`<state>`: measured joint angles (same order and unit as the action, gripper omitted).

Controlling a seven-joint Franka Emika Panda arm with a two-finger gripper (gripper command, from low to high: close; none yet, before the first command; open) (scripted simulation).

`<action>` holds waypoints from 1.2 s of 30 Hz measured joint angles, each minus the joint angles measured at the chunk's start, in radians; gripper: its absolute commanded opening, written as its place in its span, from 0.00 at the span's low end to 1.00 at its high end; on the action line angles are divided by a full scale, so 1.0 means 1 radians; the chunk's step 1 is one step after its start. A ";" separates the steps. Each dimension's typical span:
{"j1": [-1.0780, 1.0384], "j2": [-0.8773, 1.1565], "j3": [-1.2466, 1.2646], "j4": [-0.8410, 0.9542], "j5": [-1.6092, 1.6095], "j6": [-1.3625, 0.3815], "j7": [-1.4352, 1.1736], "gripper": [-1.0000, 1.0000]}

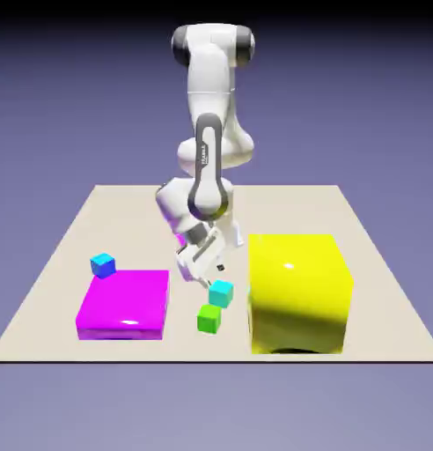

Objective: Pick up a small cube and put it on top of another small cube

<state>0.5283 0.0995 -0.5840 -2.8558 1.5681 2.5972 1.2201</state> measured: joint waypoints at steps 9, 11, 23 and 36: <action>0.005 0.105 0.031 0.041 0.128 -0.045 -0.090 0.00; 0.002 0.033 0.010 0.013 0.041 -0.014 -0.029 0.00; -0.044 -0.163 0.033 0.065 -0.421 0.007 0.066 0.00; -0.256 -0.102 0.147 0.427 -0.985 -0.173 -0.172 0.00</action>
<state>0.2720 -0.0025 -0.4371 -2.4286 0.5832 2.4247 1.0477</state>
